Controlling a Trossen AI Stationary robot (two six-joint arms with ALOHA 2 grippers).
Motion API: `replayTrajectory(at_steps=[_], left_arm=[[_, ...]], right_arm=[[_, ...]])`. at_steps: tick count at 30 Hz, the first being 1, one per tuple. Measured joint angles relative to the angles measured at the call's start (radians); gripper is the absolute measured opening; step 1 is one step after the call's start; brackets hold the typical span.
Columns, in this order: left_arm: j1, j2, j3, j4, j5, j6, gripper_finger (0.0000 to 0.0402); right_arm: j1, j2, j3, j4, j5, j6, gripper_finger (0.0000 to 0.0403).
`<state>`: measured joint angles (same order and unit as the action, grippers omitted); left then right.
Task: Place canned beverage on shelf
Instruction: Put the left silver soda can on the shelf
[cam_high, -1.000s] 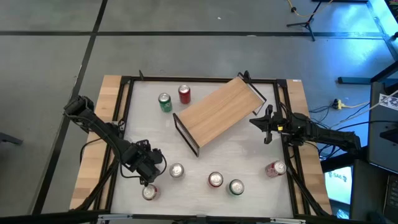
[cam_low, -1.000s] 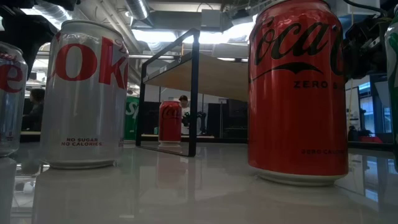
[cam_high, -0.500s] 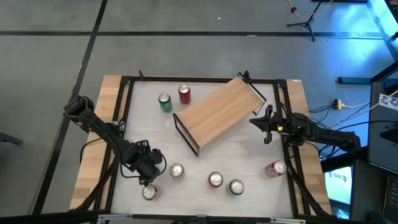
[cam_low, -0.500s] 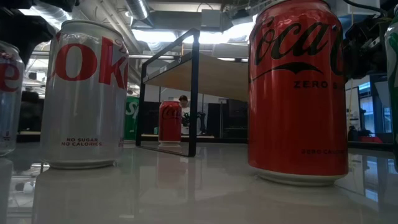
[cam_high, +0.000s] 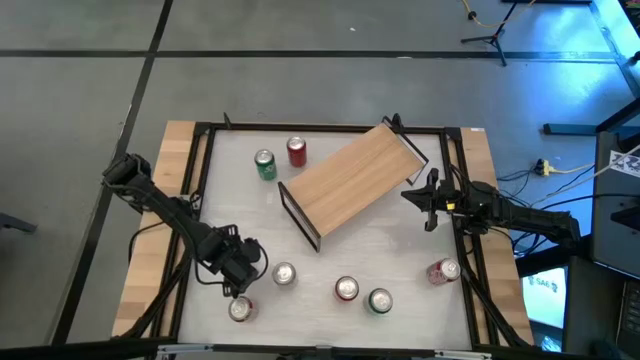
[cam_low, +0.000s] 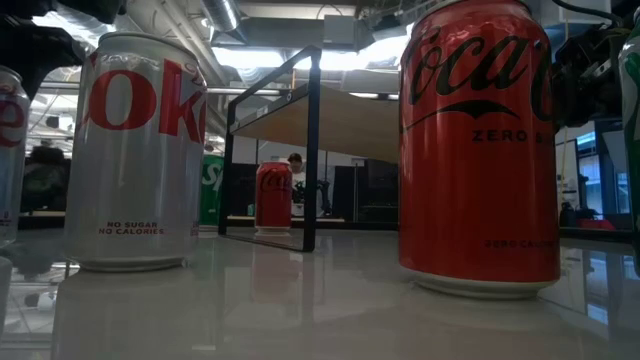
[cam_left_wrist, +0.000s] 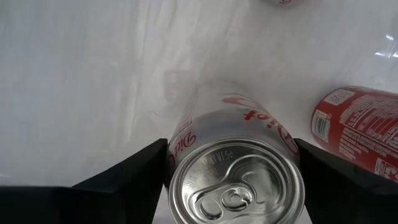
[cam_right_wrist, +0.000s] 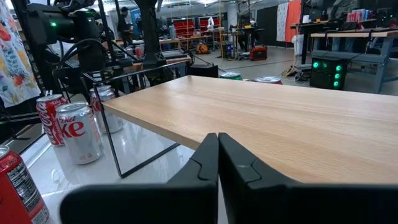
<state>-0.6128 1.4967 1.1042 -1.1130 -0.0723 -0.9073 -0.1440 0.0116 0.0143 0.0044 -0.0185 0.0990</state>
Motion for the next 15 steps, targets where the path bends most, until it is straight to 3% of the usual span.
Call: replayTrajectory(at_steps=[11,15], left_arm=[[0.069,0.000,0.000,-0.001,0.048,0.000,0.0288],[0.096,0.000,0.000,-0.001,0.084,0.000,0.0287]], right_arm=[[0.000,0.000,0.000,0.000,0.000,0.005,0.0001],[0.000,0.000,0.000,0.002,0.000,0.088,0.0012]])
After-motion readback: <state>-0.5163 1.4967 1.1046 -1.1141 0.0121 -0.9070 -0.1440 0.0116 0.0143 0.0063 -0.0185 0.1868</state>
